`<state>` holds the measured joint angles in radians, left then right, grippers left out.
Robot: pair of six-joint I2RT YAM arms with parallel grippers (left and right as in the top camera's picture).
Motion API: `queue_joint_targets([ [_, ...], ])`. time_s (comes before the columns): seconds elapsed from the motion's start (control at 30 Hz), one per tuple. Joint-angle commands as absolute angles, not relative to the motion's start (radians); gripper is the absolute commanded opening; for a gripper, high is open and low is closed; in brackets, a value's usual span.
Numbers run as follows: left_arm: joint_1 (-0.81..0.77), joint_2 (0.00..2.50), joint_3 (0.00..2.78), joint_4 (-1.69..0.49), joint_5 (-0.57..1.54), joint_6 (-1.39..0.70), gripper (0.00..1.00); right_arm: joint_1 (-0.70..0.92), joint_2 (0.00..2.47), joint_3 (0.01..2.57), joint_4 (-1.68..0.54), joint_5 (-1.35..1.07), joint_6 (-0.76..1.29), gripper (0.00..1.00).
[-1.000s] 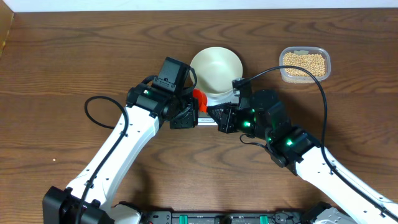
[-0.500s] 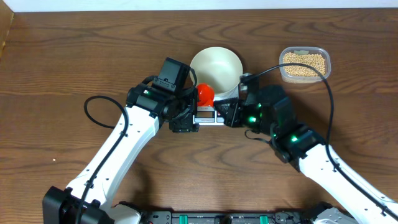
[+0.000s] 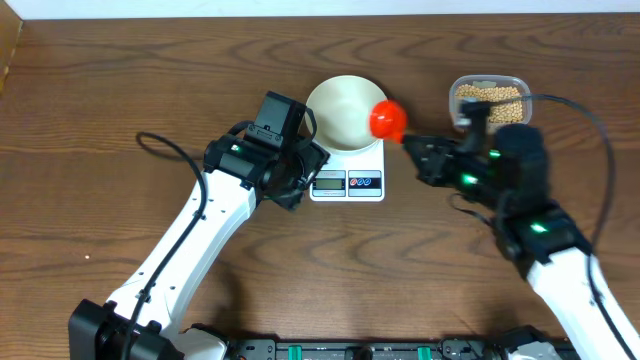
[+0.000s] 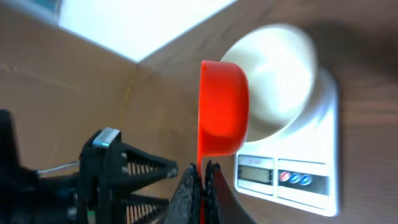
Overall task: Scoop item into bowl and weigh 50g on scale
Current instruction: 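Open the left gripper and pull the scoop right with the right gripper, then move the left gripper down to the scale's front buttons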
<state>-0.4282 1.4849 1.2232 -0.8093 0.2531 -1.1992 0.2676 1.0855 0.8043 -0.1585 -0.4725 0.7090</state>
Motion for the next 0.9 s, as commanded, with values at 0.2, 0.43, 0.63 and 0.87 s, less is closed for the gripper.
queue_joint_targets([
  [0.2, -0.467, 1.41, 1.228, -0.878, 0.21, -0.525, 0.46, -0.019, 0.873, 0.823, -0.47, -0.507, 0.466, 0.01],
  [0.43, -0.579, 1.403, 1.228, -0.987, 0.092, -0.524, 0.79, -0.162, 0.852, 0.823, -0.597, -0.506, 0.39, 0.01],
  [0.63, -0.595, 1.404, 1.228, -0.95, 0.131, -0.54, 0.88, -0.213, 0.9, 0.823, -0.594, -0.508, 0.368, 0.01],
  [0.87, -0.629, 1.443, 1.081, -0.725, 0.096, -0.519, 0.1, -0.217, 0.921, 0.823, -0.556, -0.503, 0.364, 0.01],
])
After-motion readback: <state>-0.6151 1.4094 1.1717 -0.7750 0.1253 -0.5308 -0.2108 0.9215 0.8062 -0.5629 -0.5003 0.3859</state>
